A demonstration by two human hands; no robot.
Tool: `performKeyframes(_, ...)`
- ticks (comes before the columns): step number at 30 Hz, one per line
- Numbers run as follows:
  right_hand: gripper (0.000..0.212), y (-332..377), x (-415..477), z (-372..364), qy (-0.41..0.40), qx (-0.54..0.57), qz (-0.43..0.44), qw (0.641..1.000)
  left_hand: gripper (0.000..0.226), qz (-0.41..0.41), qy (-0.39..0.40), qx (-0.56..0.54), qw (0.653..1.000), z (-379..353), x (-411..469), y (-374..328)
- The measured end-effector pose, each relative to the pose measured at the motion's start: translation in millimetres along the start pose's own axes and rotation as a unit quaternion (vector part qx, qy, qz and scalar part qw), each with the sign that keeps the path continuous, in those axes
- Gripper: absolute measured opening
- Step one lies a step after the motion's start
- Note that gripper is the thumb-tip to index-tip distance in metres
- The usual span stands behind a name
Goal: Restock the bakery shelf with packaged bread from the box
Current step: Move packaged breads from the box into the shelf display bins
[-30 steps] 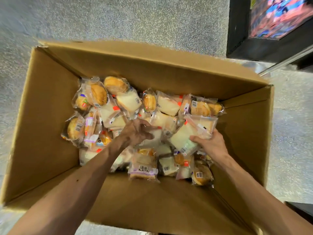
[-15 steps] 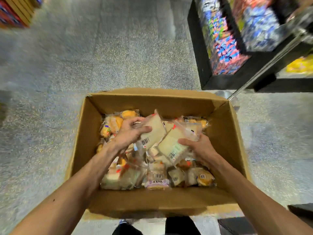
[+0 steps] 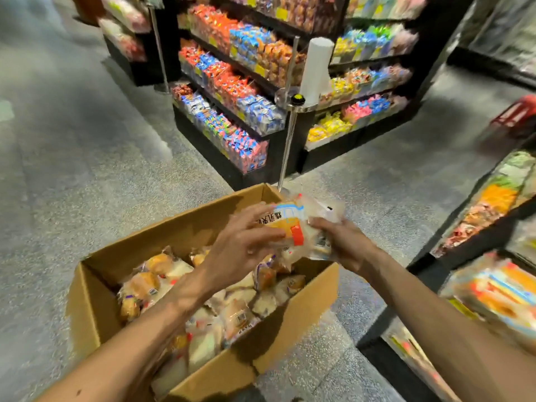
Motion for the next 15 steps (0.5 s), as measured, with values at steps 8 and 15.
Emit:
performKeyframes(8, 0.023, 48.0, -125.3, 121.2, -0.12, 0.046, 0.133, 0.983, 0.036, -0.15, 0.099, 0.057, 0.982, -53.5, 63.6, -141.3)
performKeyframes(15, 0.018, 68.5, -245.3, 264.8, -0.245, 0.059, 0.222, 0.942, 0.057, -0.226, 0.151, 0.001, 0.963, -134.6, 98.3, -304.1)
Point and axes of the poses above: each hand's wrist, its own x-axis towards the middle knuckle, its own z-axis out of the back of the hand, y = z × x, the point moved 4 cm from there along x, towards the middle knuckle, and after that the axes turned 11 degrees about x, right-handed, at the moved point
